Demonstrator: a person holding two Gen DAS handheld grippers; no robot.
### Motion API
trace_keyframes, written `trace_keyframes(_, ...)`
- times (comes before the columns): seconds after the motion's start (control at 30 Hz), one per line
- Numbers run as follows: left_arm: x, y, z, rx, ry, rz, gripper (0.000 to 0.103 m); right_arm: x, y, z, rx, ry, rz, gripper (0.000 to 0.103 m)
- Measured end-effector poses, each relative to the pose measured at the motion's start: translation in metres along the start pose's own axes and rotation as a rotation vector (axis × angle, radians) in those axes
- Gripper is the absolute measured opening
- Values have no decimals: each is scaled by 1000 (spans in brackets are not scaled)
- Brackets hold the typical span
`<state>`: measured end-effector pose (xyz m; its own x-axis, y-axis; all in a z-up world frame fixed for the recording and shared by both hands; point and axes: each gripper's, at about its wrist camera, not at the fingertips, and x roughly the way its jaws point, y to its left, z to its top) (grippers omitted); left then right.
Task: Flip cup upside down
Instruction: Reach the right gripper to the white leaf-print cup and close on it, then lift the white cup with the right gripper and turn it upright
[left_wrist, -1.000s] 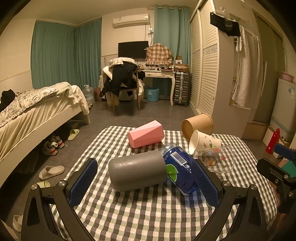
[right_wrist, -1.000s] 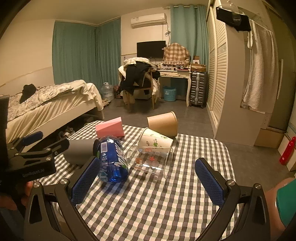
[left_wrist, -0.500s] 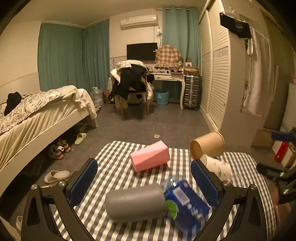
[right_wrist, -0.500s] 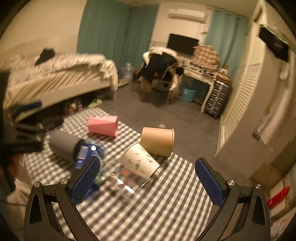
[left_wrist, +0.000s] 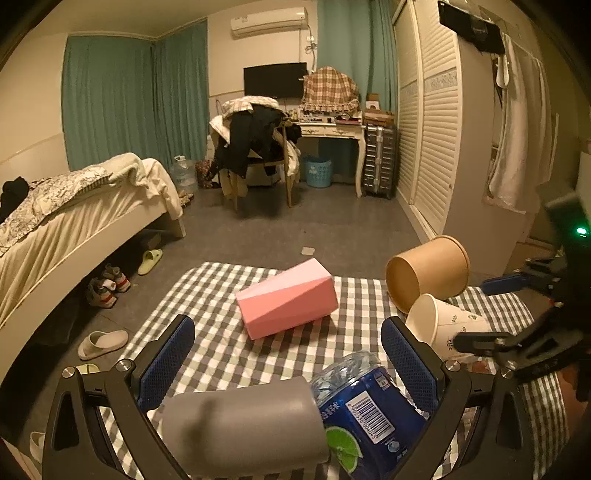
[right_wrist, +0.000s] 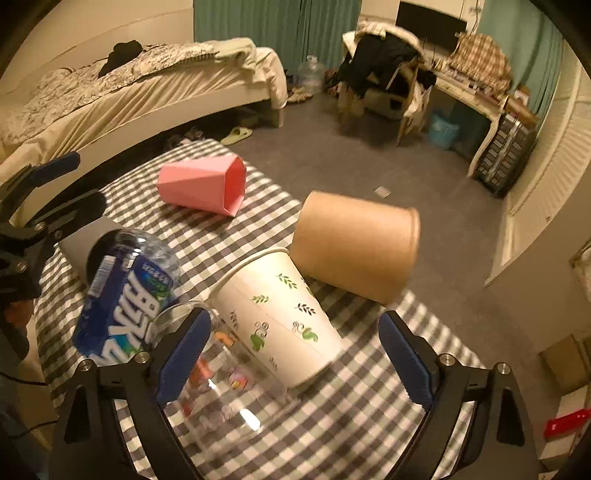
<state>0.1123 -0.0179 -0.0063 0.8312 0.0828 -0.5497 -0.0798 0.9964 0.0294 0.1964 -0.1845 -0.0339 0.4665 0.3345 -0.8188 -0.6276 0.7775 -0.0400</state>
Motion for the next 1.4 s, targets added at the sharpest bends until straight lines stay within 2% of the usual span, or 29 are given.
trace_keyframes(0.1,2,-4,-1,21,0,-4,103,16,-3,1,5,33,37,83)
trace_keyframes(0.33,5,-4,-1,42,0,-4,103,38,0,0,19,98,106,83)
trace_keyframes(0.4,6,-2,-2,36,5,-7,103,39,2,-1,24,101,115,76)
trace_keyframes(0.5,5,3,-3,35,6,-6,103,33,7,-4,21,91,121,71)
trace_keyframes(0.73,0,9,-3,25,3,-18,103,-18,12,1,57,3,40,65)
trace_keyframes(0.9,-22,13,-1,23,-43,-33,103,-77,38,5,24,-23,-75,64)
trace_keyframes(1.0,-44,18,-2,14,-71,-61,103,-113,65,0,35,-32,-204,64)
trace_keyframes(1.17,-77,31,-15,-6,-65,-99,103,-161,112,-27,166,-64,-422,64)
trace_keyframes(1.27,-93,35,-25,-6,-52,-123,103,-170,138,-54,298,-97,-404,64)
trace_keyframes(1.4,-112,38,-52,18,-61,-100,103,-152,163,-90,464,-100,-372,64)
